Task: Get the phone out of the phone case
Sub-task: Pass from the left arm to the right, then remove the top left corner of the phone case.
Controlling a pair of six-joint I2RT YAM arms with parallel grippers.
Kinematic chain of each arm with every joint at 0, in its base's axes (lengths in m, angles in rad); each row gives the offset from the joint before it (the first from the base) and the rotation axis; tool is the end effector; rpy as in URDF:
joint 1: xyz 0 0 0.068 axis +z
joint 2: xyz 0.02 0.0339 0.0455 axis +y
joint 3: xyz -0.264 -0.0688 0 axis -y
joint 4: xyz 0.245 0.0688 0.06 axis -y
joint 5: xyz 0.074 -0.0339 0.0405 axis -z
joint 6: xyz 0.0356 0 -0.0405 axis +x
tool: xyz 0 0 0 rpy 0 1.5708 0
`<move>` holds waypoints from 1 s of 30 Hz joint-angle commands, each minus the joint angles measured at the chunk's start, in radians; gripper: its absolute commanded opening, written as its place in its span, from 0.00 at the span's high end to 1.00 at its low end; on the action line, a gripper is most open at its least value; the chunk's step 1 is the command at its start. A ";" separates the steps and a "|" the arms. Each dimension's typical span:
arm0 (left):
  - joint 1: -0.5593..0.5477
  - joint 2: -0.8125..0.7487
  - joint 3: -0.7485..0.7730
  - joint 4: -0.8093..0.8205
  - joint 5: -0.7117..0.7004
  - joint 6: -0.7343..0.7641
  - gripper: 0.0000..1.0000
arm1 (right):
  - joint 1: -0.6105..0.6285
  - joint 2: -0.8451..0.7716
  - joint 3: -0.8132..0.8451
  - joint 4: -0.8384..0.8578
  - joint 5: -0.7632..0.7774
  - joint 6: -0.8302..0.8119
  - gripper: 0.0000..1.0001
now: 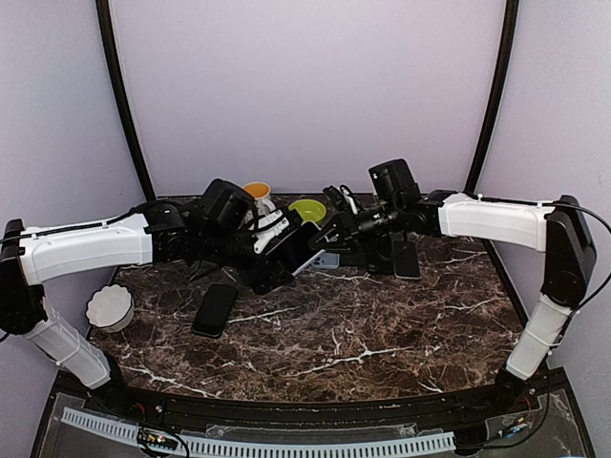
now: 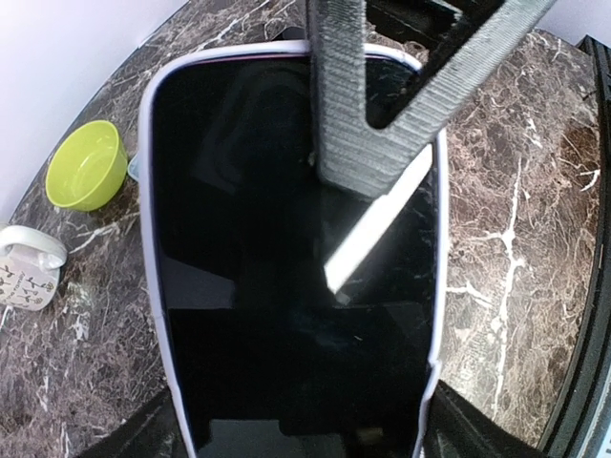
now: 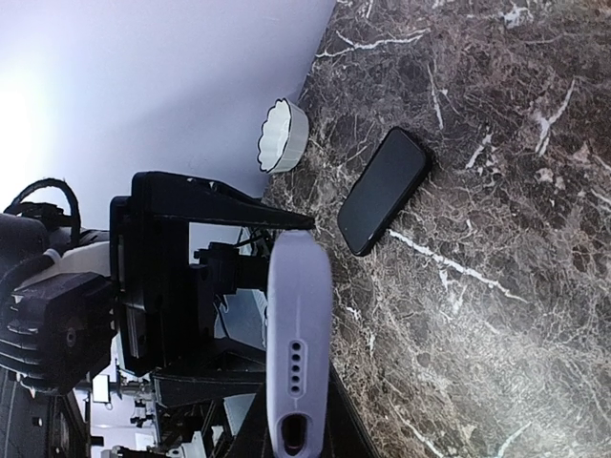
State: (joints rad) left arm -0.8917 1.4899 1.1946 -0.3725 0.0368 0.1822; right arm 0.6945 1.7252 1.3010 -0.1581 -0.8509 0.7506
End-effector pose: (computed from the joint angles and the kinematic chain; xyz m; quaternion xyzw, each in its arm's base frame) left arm 0.2104 -0.2627 0.2949 0.4671 0.7689 -0.1671 0.4033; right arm 0.2825 0.2702 0.2746 -0.1732 0.8070 0.5583 0.0838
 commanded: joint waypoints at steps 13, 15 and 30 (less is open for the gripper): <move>-0.007 -0.259 -0.128 0.148 -0.041 0.148 0.01 | 0.012 -0.279 -0.134 0.082 0.199 -0.443 1.00; -0.007 -0.273 -0.152 0.176 -0.099 0.173 0.01 | 0.013 -0.302 -0.159 0.104 0.257 -0.481 1.00; -0.006 -0.441 -0.377 0.368 0.006 0.346 0.05 | 0.040 -0.486 -0.440 0.491 0.456 -0.813 1.00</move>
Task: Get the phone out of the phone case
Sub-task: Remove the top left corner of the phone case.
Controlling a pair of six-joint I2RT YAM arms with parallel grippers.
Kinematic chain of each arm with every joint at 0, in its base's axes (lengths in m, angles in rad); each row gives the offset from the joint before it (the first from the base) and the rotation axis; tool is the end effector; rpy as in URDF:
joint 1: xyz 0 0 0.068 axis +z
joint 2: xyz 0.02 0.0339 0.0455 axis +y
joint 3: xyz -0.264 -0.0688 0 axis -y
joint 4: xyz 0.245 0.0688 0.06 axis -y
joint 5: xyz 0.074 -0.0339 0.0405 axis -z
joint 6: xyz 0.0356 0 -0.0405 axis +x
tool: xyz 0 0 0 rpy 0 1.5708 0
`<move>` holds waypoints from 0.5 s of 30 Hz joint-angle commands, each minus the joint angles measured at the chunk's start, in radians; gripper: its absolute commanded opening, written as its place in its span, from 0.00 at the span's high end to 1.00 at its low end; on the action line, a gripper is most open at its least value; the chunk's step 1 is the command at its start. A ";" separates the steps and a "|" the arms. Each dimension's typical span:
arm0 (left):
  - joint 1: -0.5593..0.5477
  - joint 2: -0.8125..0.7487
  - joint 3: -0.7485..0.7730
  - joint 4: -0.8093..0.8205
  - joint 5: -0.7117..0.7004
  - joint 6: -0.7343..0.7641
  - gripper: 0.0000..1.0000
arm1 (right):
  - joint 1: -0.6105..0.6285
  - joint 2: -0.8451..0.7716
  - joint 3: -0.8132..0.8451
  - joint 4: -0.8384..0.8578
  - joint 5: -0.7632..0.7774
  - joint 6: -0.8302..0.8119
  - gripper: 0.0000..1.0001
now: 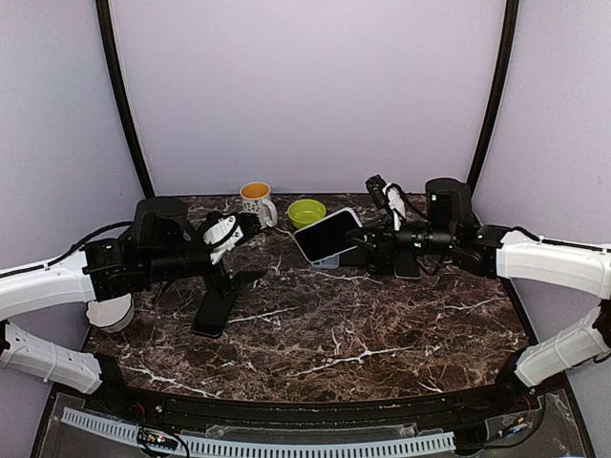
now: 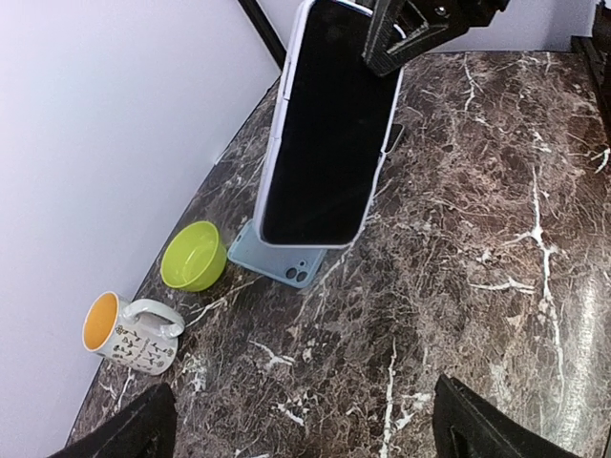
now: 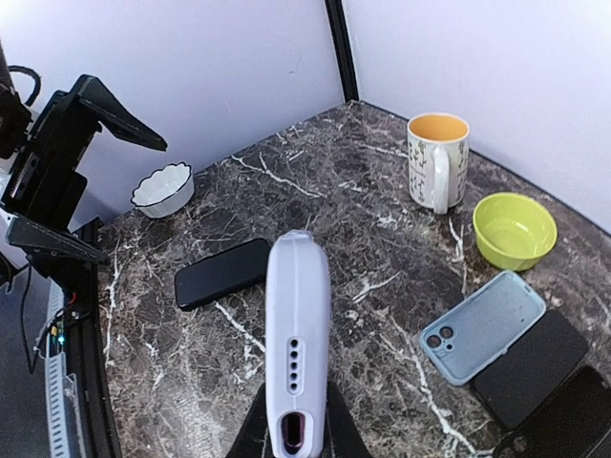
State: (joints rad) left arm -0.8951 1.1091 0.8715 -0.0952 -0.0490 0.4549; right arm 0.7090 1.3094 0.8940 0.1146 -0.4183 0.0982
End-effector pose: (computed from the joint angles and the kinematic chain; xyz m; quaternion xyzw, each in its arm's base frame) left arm 0.1628 -0.2004 0.3147 0.4977 0.6445 -0.1072 0.5704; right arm 0.2197 0.2075 0.2930 -0.3543 0.7141 0.3816 0.4680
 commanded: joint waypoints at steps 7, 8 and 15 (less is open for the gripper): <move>-0.003 -0.127 -0.138 0.080 0.338 0.230 0.14 | 0.026 -0.064 -0.029 0.196 -0.029 -0.302 1.00; -0.004 -0.138 -0.151 0.085 0.356 0.236 0.14 | 0.027 -0.063 -0.026 0.186 -0.051 -0.322 1.00; -0.004 -0.144 -0.166 0.085 0.368 0.278 0.18 | 0.027 -0.111 -0.051 0.070 -0.350 -0.652 1.00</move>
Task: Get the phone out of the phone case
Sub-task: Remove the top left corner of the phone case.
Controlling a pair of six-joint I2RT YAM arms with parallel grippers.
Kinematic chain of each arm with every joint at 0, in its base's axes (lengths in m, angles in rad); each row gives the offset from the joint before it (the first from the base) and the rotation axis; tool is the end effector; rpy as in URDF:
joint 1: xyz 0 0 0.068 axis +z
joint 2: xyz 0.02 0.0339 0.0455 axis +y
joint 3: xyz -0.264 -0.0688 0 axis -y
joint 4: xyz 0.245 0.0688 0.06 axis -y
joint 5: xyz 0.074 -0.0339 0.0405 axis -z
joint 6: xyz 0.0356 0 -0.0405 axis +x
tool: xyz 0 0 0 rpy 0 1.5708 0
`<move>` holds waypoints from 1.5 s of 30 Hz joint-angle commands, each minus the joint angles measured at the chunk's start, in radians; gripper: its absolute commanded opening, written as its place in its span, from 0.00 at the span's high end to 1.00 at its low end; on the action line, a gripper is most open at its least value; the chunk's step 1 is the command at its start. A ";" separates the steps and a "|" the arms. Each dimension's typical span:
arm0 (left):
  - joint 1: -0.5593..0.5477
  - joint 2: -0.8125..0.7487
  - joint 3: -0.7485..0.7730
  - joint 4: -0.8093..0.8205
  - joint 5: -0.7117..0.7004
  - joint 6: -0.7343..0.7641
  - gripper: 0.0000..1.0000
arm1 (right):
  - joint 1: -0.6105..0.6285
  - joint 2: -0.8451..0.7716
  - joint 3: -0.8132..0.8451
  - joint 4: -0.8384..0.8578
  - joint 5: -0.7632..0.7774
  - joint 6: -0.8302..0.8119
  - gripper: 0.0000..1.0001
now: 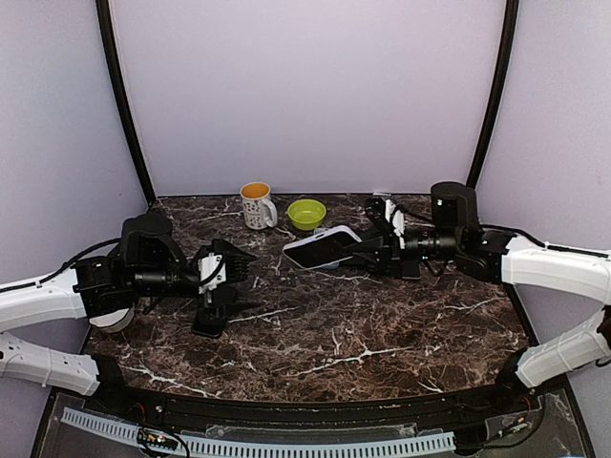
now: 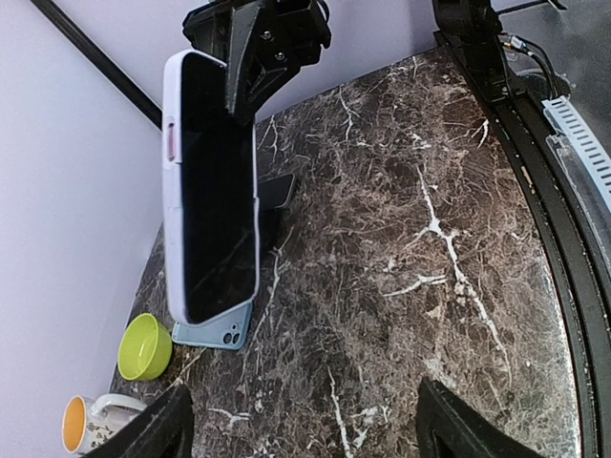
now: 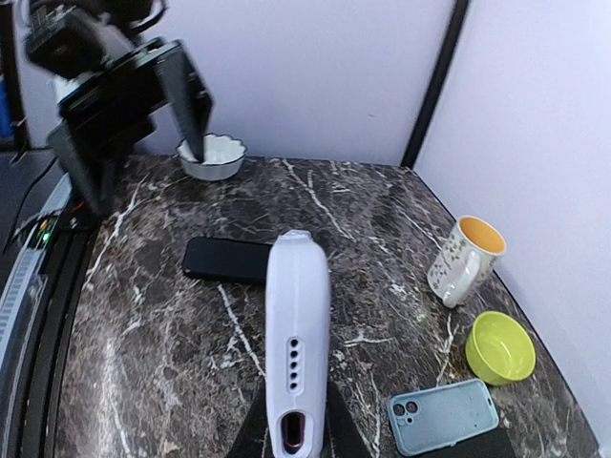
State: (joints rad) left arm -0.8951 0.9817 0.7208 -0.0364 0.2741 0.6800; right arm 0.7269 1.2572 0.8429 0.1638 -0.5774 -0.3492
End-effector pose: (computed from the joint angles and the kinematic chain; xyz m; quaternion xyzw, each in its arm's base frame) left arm 0.1357 -0.1847 0.2961 0.6217 0.5044 -0.1724 0.5738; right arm 0.2020 0.2056 0.2952 -0.5380 0.5608 0.3312 0.5352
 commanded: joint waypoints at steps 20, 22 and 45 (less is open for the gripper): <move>-0.003 -0.051 -0.073 -0.002 0.330 0.179 0.37 | 0.076 -0.007 0.130 -0.207 -0.440 -0.454 1.00; -0.003 -0.045 -0.073 0.001 0.341 0.177 0.37 | 0.091 0.002 0.139 -0.216 -0.426 -0.470 1.00; -0.004 -0.048 -0.073 -0.034 0.435 0.193 0.44 | 0.164 0.004 0.163 -0.175 -0.343 -0.530 1.00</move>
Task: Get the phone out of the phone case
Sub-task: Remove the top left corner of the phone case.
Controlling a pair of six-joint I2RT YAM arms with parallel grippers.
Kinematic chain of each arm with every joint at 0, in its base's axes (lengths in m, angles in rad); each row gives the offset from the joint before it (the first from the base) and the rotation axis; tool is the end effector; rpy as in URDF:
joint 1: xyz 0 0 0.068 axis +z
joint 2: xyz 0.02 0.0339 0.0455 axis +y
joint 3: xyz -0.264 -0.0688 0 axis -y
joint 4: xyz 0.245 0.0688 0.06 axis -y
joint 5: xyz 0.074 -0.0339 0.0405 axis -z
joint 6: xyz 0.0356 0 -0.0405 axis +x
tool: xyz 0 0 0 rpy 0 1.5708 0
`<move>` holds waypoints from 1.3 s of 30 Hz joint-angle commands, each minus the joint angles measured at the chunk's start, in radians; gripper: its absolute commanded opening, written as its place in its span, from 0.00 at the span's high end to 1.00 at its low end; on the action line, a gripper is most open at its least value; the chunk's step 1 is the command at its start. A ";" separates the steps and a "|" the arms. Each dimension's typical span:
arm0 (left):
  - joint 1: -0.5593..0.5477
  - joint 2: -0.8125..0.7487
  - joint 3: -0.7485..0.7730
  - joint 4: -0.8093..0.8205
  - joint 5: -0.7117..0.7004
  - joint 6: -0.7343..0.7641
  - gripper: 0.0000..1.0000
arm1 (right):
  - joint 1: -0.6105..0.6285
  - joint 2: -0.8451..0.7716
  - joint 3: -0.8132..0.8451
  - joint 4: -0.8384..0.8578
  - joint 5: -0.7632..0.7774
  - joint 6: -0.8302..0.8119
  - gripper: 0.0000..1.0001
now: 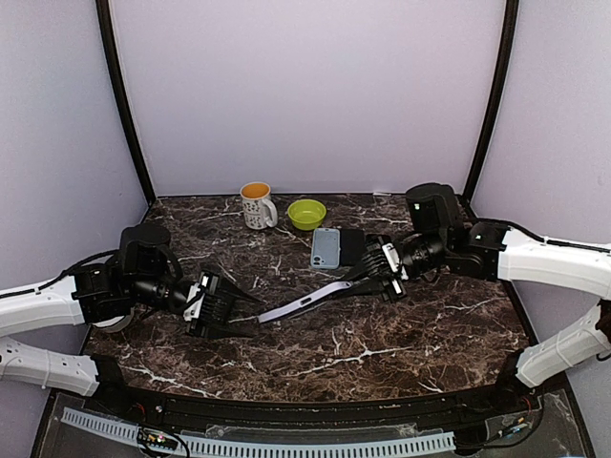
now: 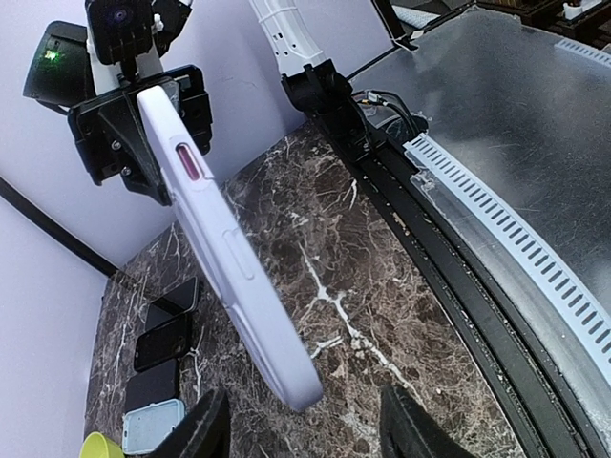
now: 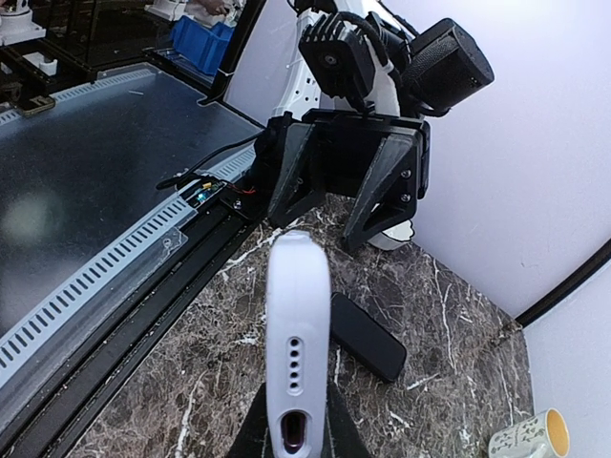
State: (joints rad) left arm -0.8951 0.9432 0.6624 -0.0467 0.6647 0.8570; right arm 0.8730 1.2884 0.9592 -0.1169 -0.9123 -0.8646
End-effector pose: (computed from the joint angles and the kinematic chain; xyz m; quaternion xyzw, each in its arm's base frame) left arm 0.1165 -0.1804 0.2841 0.7120 0.3460 -0.2757 0.5454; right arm 0.1610 0.2358 0.3033 -0.7316 0.3111 0.3747 0.4771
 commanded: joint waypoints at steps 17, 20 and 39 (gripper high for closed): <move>-0.003 0.020 -0.005 -0.040 0.150 0.015 0.61 | 0.079 -0.013 0.053 0.125 0.041 -0.074 1.00; -0.002 0.027 -0.002 -0.047 0.179 0.018 0.62 | 0.095 -0.011 0.065 0.079 0.068 -0.110 1.00; -0.025 0.045 0.000 -0.090 0.250 0.062 0.73 | 0.170 0.010 0.084 0.045 0.061 -0.164 1.00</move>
State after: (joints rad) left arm -0.9089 0.9825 0.6621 -0.1116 0.8768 0.8982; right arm 1.0157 1.2987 0.9878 -0.1371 -0.8288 -1.0027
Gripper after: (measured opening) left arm 0.283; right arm 0.093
